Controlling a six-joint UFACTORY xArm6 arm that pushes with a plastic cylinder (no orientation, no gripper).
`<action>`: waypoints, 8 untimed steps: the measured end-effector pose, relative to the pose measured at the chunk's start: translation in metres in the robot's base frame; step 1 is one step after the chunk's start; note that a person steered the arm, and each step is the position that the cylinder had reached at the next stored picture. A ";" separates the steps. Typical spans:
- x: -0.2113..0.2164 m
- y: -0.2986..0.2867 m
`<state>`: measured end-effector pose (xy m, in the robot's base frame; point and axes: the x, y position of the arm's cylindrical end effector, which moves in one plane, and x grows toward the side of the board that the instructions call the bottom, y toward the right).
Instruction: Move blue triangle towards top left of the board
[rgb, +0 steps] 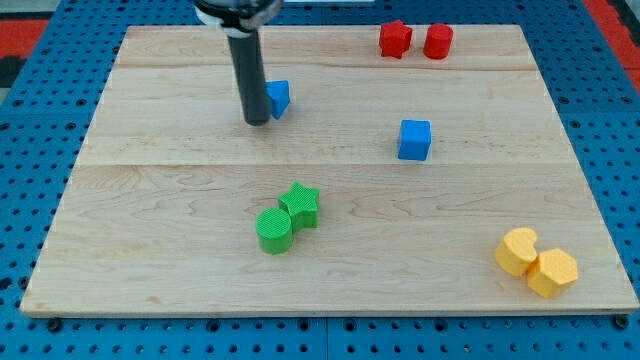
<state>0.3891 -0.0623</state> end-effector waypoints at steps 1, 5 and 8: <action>-0.011 0.025; -0.113 -0.033; -0.163 -0.038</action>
